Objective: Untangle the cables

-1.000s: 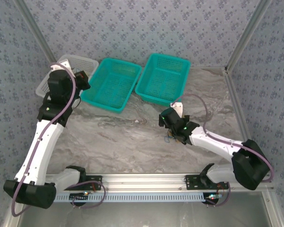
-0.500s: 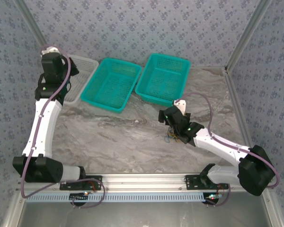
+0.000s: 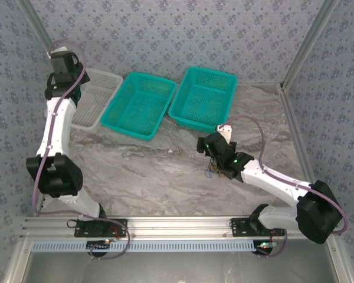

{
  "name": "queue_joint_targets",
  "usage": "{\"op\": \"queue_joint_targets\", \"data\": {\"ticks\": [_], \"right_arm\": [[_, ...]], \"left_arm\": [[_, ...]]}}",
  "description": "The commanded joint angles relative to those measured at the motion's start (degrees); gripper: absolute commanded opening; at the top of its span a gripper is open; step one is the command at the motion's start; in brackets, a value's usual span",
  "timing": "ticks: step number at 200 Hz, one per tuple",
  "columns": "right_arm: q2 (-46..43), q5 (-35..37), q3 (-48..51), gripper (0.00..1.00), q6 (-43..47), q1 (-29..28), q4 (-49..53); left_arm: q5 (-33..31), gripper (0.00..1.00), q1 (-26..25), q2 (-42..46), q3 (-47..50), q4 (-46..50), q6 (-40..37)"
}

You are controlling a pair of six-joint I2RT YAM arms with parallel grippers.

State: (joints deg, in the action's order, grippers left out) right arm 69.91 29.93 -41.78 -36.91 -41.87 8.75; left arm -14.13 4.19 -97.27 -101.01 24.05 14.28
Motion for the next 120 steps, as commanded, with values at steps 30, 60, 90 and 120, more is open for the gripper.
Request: {"op": "queue_joint_targets", "data": {"ticks": [30, 60, 90, 120], "right_arm": [[0.24, -1.02, 0.12, 0.97, -2.45, 0.09, 0.97], [-0.69, -0.76, 0.26, 0.98, -2.41, 0.20, 1.59], [-1.43, -0.77, -0.62, 0.99, -1.38, 0.37, 3.22], [-2.44, -1.30, -0.20, 0.99, -2.04, 0.92, 3.31]], "left_arm": [[-7.65, 0.00, 0.94, -11.48, -9.78, 6.26, -6.97], [-10.02, 0.34, 1.22, -17.67, -16.27, 15.76, -5.61], [-9.08, 0.97, 1.26, -17.51, -16.33, 18.12, -3.70], [-4.60, 0.99, 1.18, -13.28, -12.28, 15.48, -1.77]]}}
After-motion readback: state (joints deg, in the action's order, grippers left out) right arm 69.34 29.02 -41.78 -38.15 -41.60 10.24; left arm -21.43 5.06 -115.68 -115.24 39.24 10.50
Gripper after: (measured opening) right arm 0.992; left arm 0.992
